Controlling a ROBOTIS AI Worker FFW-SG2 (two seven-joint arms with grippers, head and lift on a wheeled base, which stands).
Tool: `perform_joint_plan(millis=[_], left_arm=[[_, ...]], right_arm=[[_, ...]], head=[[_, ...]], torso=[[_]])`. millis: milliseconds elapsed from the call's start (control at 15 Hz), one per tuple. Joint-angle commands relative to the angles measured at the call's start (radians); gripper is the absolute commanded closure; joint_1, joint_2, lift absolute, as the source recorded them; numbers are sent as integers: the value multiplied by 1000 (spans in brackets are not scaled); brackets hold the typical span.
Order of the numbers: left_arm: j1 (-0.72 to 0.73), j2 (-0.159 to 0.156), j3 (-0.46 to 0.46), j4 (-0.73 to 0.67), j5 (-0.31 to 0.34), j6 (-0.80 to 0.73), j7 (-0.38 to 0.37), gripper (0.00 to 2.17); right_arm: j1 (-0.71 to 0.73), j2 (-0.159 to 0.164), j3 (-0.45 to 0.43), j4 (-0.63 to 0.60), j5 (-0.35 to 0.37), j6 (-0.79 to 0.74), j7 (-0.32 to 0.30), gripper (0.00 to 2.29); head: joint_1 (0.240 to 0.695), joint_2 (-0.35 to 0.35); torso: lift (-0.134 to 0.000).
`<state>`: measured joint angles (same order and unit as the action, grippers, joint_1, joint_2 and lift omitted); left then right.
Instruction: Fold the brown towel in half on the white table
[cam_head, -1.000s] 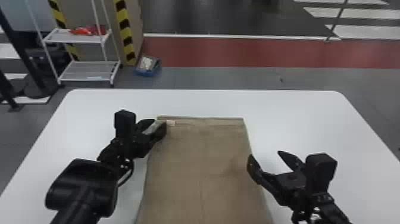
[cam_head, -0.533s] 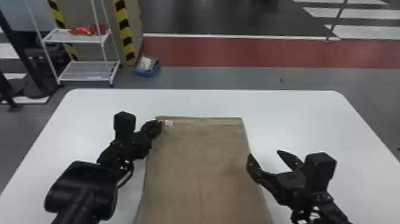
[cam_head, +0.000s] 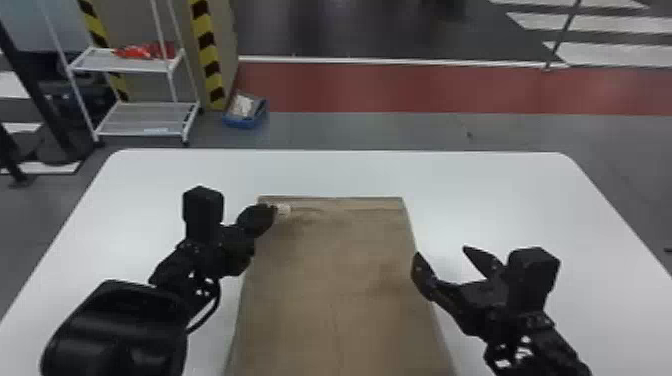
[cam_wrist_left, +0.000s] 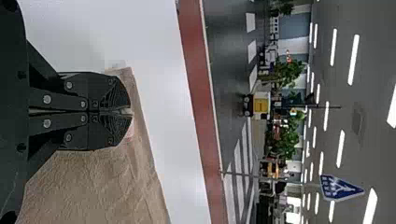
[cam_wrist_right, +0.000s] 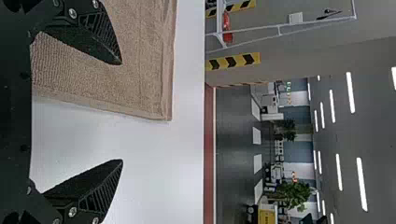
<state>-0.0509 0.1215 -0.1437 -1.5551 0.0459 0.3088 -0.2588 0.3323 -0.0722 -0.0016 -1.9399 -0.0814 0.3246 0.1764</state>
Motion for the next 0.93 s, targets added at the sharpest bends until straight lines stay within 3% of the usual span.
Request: perform_joint_plan(millis=[0,200,400,467,533,600,867], left_arm=[[77,4,-30,-232,-1,203,-2,1332],[91,-2,-143,-356,20,332,1,1332],[69,-25,-260,-342,60,338,0,1328],[54,-25,-297,-319,92,335,0,1126],[42,-31,-323,-295,95,332,1,593],[28,-39,-340,-269,92,332,-3,198],[57,-26,-292,-289,129,332,-13,124]], right_arm=[[-18,-1,-8,-1,-1,18,0,130],[-16,-4,-38,-8,-3,15,-3,127],[11,-4,-77,-17,-11,-3,-3,134],[19,-3,-86,-19,-11,-3,-3,137],[22,-1,-89,-19,-12,-3,-3,140],[31,-1,-92,-21,-12,-3,-3,140],[45,-1,-72,-36,-28,-9,3,140]], head=[[695,-57],[695,-89],[695,-194],[695,-226],[695,-259],[695,-314],[695,-350]], torso=[[-123],[-123],[-123],[-123],[-123],[-123],[-123]])
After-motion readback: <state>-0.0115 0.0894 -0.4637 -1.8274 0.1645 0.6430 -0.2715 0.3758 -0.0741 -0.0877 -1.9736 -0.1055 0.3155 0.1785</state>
